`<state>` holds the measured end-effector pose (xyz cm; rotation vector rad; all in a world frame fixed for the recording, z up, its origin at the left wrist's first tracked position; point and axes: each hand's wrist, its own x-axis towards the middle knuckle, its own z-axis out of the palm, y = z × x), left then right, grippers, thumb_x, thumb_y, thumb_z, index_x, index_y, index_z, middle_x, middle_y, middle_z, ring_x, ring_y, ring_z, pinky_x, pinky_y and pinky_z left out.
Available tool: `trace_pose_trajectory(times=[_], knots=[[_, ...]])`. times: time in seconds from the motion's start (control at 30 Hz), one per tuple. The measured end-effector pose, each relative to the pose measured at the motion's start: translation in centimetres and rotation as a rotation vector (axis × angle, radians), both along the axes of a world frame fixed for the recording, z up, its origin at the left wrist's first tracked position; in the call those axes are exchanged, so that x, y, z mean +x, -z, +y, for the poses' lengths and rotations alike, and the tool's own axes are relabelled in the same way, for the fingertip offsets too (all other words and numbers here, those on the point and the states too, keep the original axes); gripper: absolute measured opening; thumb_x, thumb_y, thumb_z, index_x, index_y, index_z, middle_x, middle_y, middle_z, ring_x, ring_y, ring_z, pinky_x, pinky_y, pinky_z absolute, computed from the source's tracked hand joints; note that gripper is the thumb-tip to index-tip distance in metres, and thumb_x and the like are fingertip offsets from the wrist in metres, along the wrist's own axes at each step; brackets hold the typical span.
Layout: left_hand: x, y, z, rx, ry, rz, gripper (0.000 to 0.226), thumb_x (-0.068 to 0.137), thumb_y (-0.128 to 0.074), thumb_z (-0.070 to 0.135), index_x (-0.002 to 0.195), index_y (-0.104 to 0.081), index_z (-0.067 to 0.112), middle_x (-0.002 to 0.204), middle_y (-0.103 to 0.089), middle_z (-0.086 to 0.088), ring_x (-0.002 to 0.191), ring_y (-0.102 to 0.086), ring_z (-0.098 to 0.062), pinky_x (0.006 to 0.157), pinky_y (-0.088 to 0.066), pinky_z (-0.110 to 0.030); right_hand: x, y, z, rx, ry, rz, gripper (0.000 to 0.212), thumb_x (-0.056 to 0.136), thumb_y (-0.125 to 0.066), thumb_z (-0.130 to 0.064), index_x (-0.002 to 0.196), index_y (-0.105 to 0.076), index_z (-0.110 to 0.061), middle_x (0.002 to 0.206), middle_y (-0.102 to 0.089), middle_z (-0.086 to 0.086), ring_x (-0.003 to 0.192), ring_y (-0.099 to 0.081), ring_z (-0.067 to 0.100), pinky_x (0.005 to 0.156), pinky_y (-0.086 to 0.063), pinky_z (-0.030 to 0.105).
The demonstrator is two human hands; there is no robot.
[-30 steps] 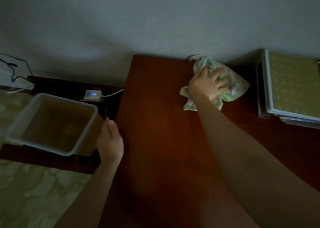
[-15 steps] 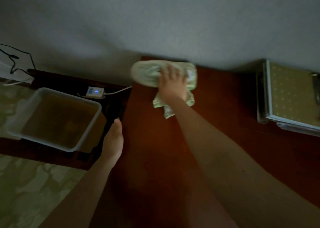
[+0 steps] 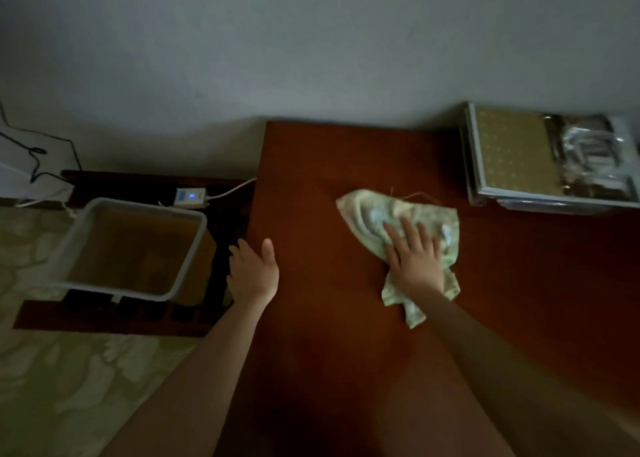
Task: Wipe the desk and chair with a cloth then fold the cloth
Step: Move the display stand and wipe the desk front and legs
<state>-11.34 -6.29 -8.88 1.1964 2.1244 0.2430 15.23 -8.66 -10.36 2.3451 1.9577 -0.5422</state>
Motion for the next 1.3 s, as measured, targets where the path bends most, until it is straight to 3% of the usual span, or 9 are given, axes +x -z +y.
trace_pose_trajectory(times=[0.17, 0.33, 0.47, 0.53, 0.63, 0.73, 0.83, 1.03, 1.3], knots=[[3.9, -2.3, -0.6, 0.007, 0.254, 0.033, 0.063, 0.1, -0.017, 0.049, 0.148, -0.025, 0.009, 0.156, -0.013, -0.019, 0.144, -0.016, -0.032, 0.116, -0.018, -0.047, 3.2, -0.2, -10.8, -0.083, -0.043, 0.037, 0.052, 0.097, -0.006, -0.056, 0.143, -0.028, -0.043, 0.153, -0.03, 0.0, 0.139, -0.03, 0.031, 0.111, -0.02, 0.048], [8.5, -3.9, 0.9, -0.034, 0.386, -0.062, 0.06, 0.101, -0.019, 0.047, 0.146, -0.032, 0.009, 0.152, -0.03, -0.014, 0.141, -0.027, -0.028, 0.113, -0.026, -0.044, 11.7, -1.2, -15.3, -0.104, 0.186, -0.025, 0.056, 0.093, -0.01, -0.062, 0.144, -0.024, -0.045, 0.155, -0.015, -0.01, 0.145, -0.016, 0.023, 0.114, -0.014, 0.047], [13.0, -5.2, 2.1, -0.118, 0.384, -0.166, 0.058, 0.101, -0.021, 0.046, 0.145, -0.033, 0.012, 0.147, -0.037, -0.011, 0.133, -0.038, -0.029, 0.108, -0.032, -0.045, 19.7, -3.5, -14.5, 0.047, 0.353, 0.048, 0.036, 0.095, -0.053, -0.03, 0.129, -0.058, -0.02, 0.138, -0.052, 0.012, 0.124, -0.047, 0.032, 0.1, -0.036, 0.043], [15.7, -5.6, 3.0, -0.147, 0.371, -0.237, 0.057, 0.101, -0.022, 0.046, 0.146, -0.03, 0.012, 0.149, -0.034, -0.01, 0.136, -0.035, -0.029, 0.109, -0.03, -0.045, 24.0, -5.6, -12.6, 0.125, 0.528, 0.153, 0.025, 0.094, -0.054, -0.016, 0.112, -0.068, -0.006, 0.119, -0.063, 0.02, 0.106, -0.058, 0.034, 0.086, -0.043, 0.038], [20.5, -5.9, 4.9, -0.177, 0.3, -0.367, 0.054, 0.102, -0.026, 0.043, 0.147, -0.028, 0.014, 0.151, -0.031, -0.009, 0.138, -0.032, -0.028, 0.11, -0.028, -0.045, 31.0, -8.6, -8.6, 0.288, 0.769, 0.15, 0.027, 0.096, -0.05, -0.014, 0.114, -0.066, -0.002, 0.119, -0.062, 0.022, 0.11, -0.057, 0.038, 0.092, -0.043, 0.039], [25.5, -6.2, 7.0, -0.185, 0.208, -0.46, 0.052, 0.101, -0.031, 0.042, 0.146, -0.031, 0.015, 0.147, -0.038, -0.009, 0.132, -0.041, -0.027, 0.11, -0.032, -0.045, 37.2, -10.0, -3.4, 0.318, 0.949, 0.311, 0.034, 0.098, -0.043, -0.022, 0.125, -0.059, -0.007, 0.118, -0.061, 0.016, 0.108, -0.057, 0.036, 0.094, -0.043, 0.042], [31.1, -6.1, 9.0, -0.178, 0.07, -0.586, 0.05, 0.101, -0.034, 0.04, 0.143, -0.034, 0.013, 0.141, -0.046, -0.008, 0.123, -0.049, -0.025, 0.105, -0.037, -0.043, 40.9, -9.7, 2.2, 0.289, 1.107, 0.737, 0.041, 0.099, -0.045, -0.03, 0.132, -0.05, -0.008, 0.116, -0.055, 0.011, 0.106, -0.055, 0.03, 0.097, -0.041, 0.044], [37.9, -5.5, 10.3, -0.117, -0.192, -0.779, 0.04, 0.099, -0.042, 0.039, 0.132, -0.046, 0.016, 0.115, -0.055, -0.002, 0.102, -0.052, -0.019, 0.088, -0.042, -0.034, 43.2, -7.8, 6.7, 0.039, 0.941, 1.24, 0.042, 0.094, -0.052, -0.04, 0.126, -0.055, -0.013, 0.12, -0.063, 0.008, 0.108, -0.06, 0.026, 0.084, -0.05, 0.039], [37.9, -5.9, 10.4, -0.099, -0.197, -0.732, 0.04, 0.1, -0.041, 0.036, 0.135, -0.043, 0.017, 0.121, -0.054, -0.003, 0.104, -0.05, -0.018, 0.094, -0.041, -0.037, 42.3, -6.2, 6.6, 0.08, 0.892, 1.221, 0.045, 0.088, -0.062, -0.029, 0.13, -0.052, -0.014, 0.118, -0.063, 0.008, 0.102, -0.062, 0.025, 0.075, -0.052, 0.035]])
